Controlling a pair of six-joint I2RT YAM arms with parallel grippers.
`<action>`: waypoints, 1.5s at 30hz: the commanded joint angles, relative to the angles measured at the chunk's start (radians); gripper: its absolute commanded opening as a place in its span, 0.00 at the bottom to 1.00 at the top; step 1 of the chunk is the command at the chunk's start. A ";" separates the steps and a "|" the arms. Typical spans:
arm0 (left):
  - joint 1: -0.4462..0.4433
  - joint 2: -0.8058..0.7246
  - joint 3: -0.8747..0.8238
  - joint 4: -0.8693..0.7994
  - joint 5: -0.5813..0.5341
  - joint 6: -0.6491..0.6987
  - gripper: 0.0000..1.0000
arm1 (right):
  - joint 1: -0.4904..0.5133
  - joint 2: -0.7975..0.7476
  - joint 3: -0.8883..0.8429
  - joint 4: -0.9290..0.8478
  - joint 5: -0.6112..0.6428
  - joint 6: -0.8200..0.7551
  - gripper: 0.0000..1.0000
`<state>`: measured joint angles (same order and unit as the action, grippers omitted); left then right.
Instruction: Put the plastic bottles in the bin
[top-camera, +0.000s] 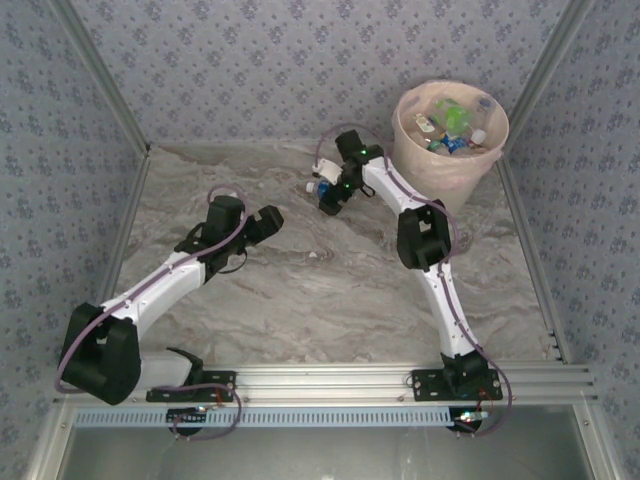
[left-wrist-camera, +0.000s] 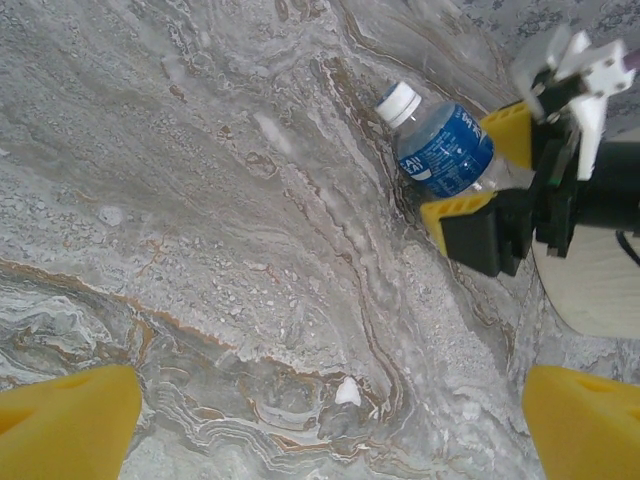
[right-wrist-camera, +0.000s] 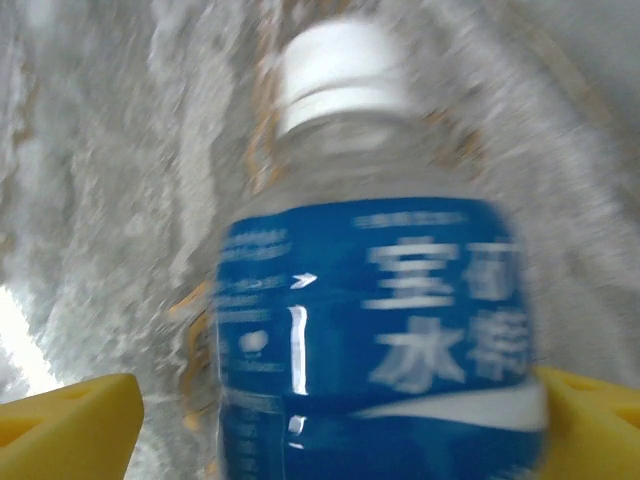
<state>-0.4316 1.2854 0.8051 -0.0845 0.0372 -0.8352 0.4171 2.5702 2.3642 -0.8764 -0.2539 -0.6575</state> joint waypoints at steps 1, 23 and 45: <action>0.007 0.004 0.028 -0.006 0.005 0.015 0.98 | 0.014 -0.064 -0.065 -0.098 -0.019 -0.054 0.93; 0.007 -0.023 0.000 0.002 0.006 0.010 0.98 | 0.068 -0.084 -0.107 0.083 0.286 0.156 0.58; 0.009 -0.061 -0.034 0.012 0.029 -0.015 0.98 | 0.111 -1.017 -1.036 0.654 0.296 0.434 0.41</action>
<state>-0.4316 1.2449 0.7811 -0.0795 0.0422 -0.8394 0.5262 1.6115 1.3678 -0.2718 0.0467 -0.2798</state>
